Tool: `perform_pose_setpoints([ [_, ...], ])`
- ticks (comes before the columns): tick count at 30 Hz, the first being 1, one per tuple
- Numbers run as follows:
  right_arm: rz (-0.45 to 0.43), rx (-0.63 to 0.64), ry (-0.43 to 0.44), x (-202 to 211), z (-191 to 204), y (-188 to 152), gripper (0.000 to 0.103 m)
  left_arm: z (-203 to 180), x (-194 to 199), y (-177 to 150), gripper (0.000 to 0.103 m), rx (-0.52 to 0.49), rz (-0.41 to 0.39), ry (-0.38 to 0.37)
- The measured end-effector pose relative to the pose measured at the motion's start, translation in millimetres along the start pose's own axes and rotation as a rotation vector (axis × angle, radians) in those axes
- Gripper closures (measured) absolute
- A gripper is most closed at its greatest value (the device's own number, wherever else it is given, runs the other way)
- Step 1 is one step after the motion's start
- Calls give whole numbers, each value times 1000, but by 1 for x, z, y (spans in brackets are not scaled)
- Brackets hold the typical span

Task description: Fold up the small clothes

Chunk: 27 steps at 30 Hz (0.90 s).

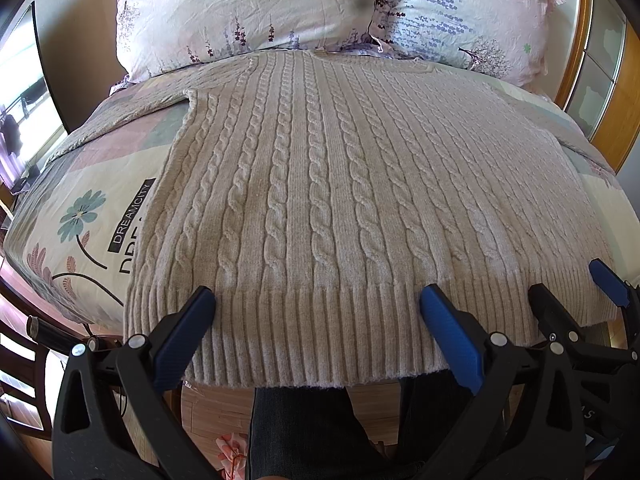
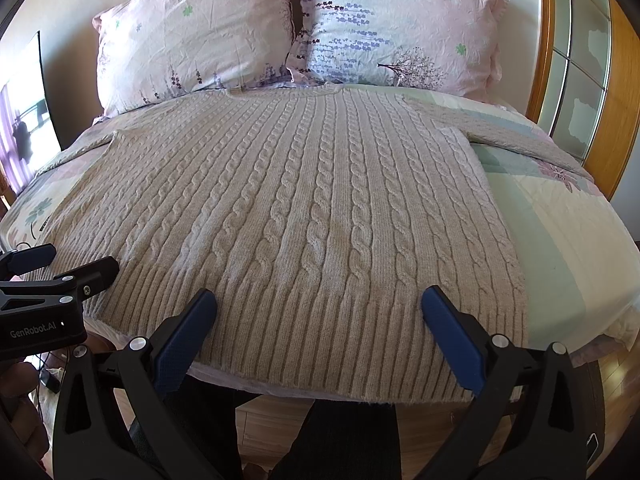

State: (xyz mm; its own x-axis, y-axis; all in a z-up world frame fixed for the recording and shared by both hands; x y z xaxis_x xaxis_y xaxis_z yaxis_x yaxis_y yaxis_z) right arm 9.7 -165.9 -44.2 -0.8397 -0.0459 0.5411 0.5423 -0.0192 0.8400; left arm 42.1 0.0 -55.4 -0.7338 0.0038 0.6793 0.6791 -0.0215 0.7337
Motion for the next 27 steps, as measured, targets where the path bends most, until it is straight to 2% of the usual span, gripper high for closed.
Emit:
perform_pose_setpoints([
  [27,3,1,-1,0,0,0,1,2,1,4,2,-1,-4,5],
])
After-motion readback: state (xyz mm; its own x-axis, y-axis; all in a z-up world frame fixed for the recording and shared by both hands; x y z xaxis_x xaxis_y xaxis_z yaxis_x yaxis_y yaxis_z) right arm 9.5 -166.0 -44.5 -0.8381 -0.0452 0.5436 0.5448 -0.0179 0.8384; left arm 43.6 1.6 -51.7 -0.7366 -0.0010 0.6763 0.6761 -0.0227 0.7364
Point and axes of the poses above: each gripper's, at about its wrist camera, not at the fingertips, and x roughly against the way its jaws point, z to its left, y to its top, the point moved 7 cm from there along -x, roughly the way its jaws point, and after that the axes turned 10 degrees about -z, right-handed, at the moved point
